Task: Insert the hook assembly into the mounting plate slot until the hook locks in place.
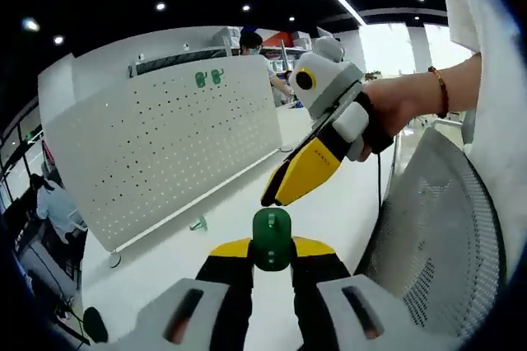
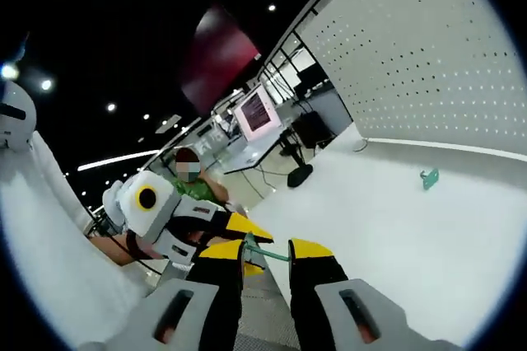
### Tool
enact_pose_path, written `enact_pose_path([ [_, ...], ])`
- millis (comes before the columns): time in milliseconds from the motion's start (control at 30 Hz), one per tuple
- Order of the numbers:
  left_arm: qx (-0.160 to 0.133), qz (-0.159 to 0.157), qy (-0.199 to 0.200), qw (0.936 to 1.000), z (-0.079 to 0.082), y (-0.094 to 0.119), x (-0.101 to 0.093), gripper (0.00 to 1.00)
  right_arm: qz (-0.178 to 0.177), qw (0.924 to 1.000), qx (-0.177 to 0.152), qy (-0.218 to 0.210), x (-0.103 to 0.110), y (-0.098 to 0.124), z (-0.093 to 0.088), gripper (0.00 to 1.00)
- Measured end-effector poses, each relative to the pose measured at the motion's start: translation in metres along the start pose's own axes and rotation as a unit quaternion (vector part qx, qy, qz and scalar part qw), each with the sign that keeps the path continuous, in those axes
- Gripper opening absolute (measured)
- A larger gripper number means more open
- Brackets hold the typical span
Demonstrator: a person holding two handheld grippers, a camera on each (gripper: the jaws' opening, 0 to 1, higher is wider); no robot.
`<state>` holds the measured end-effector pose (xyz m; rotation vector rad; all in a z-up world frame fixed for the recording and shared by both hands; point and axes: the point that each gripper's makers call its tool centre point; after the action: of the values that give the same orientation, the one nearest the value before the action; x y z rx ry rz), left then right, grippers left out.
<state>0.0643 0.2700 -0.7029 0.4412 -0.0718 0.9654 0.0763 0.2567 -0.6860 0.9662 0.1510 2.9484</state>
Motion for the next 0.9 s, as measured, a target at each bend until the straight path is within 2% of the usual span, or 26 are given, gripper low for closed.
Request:
enact_pose_path([
  [100,0.000,-0.004,0.024,0.9997,0.002,0.001,-0.001,0.17,-0.004,1.0000,0.000,0.003,-0.002,0.002,0.000,0.20],
  [167,-0.009,-0.017,0.063,0.9979,0.008,0.003,-0.004,0.17,-0.004,1.0000,0.004,0.004,-0.002,0.003,-0.002,0.19],
  [233,-0.021,-0.041,0.092,0.9946,0.014,0.007,-0.009,0.17,-0.004,1.0000,0.006,0.006,-0.003,0.005,-0.004,0.19],
  [333,-0.036,-0.057,0.129,0.9894,0.021,0.011,-0.009,0.17,-0.002,0.9999,0.006,0.008,-0.002,0.007,-0.005,0.18],
  [400,-0.036,-0.057,0.138,0.9881,0.021,0.012,-0.007,0.17,0.012,0.9998,0.008,0.013,0.004,0.008,-0.005,0.15],
  [500,-0.038,-0.073,0.155,0.9846,0.023,0.014,-0.009,0.17,0.022,0.9995,0.012,0.018,0.008,0.007,-0.006,0.14],
  [600,-0.037,-0.089,0.166,0.9814,0.024,0.016,-0.013,0.17,0.039,0.9981,0.018,0.043,0.017,0.007,-0.005,0.14],
  [667,-0.037,-0.098,0.173,0.9793,0.024,0.016,-0.015,0.17,0.046,0.9979,0.022,0.041,0.020,0.007,-0.006,0.13],
  [833,-0.046,-0.120,0.197,0.9720,0.030,0.020,-0.016,0.17,0.073,0.9941,0.040,0.070,0.028,0.010,-0.008,0.12],
  [900,-0.053,-0.138,0.206,0.9675,0.035,0.023,-0.019,0.17,0.078,0.9932,0.043,0.076,0.031,0.011,-0.008,0.11],
])
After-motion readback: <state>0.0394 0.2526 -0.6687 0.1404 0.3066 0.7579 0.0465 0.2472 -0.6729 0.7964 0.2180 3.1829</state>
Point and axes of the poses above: the point that each gripper's makers call its tool centre point, and the gripper's own axes: y roughly backward along the fingers, x roughly to its left, z roughly out of its top, and after that the axes turned 13 degrees about z, right-handed
